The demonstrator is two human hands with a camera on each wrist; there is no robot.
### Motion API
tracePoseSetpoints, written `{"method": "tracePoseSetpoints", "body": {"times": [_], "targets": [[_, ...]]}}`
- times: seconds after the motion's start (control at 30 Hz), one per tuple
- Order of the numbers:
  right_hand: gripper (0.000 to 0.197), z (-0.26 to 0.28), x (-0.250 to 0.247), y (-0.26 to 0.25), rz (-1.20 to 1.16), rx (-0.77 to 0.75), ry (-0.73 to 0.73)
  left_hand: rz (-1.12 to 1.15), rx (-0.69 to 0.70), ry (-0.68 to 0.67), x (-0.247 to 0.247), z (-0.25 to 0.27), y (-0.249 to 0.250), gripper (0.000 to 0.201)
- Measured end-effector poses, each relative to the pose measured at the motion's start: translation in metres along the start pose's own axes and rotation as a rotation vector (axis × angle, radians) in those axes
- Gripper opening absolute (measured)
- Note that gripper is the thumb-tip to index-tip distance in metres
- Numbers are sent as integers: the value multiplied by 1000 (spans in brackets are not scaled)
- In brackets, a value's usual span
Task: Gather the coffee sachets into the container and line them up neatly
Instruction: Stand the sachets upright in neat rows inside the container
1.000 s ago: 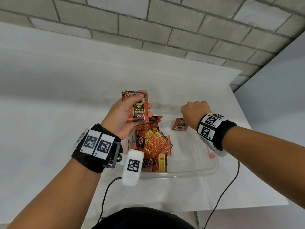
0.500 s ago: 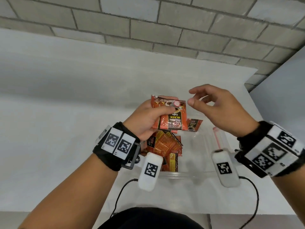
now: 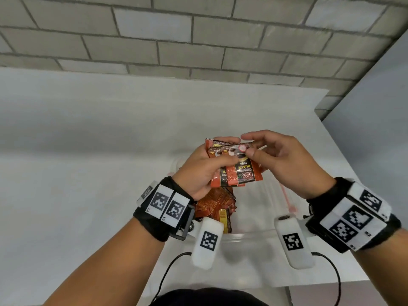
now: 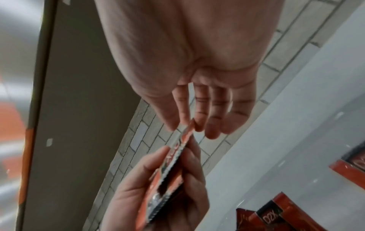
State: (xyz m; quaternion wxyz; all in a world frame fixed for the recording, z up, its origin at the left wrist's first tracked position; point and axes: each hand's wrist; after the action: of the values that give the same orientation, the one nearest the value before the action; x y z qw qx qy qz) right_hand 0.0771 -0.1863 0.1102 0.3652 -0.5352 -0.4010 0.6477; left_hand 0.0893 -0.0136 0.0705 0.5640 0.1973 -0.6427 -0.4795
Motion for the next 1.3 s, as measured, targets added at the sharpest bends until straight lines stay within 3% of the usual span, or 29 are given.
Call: {"method": "tracePoseSetpoints", "body": {"times": [0.1, 0.17, 0.27, 0.47, 0.6, 0.7, 0.8, 0.87, 0.93, 1.03, 1.17, 1.3], "targets": [[37, 4, 0, 0, -137, 115, 16, 41, 25, 76, 2, -2, 1, 41], [36, 9, -1, 3, -179, 174, -23, 58, 44, 104, 3, -2, 2, 42], [27, 13, -2, 4, -216, 153, 1, 44, 45, 90, 5, -1, 3, 44], [34, 14, -5, 6, -282, 154, 56, -10, 47, 50, 7, -1, 2, 38], [16, 16, -7, 11, -428, 255, 10, -17, 74, 84, 6, 1, 1, 38], [14, 12, -14, 10, -394, 217, 39, 5, 48, 111, 3, 3, 4, 36], [22, -3, -33, 10, -146, 126, 137, 41, 58, 206, -4, 5, 11, 41], [18, -16, -43, 13, 216, 88, 140, 85, 75, 253, -10, 7, 14, 34], [9, -29, -44, 20, 637, 76, 48, 89, 73, 266, -14, 9, 15, 36], [16, -46, -28, 33, 1030, 70, -120, 62, 63, 255, -16, 13, 16, 51], [22, -63, -11, 44, 1308, 89, -261, 70, 61, 248, -19, 18, 15, 49], [22, -74, -5, 49, 1401, 99, -331, 96, 59, 262, -24, 21, 16, 51]]}}
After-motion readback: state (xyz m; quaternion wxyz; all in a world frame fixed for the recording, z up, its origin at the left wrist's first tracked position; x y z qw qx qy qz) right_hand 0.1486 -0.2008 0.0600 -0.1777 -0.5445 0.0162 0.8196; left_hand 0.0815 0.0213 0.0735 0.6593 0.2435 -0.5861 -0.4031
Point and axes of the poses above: each hand's wrist, its own z-axis away from the middle knuckle, its own x-axis out of the palm, y = z × x, and after that the axes turned 4 degrees about x, right-handed
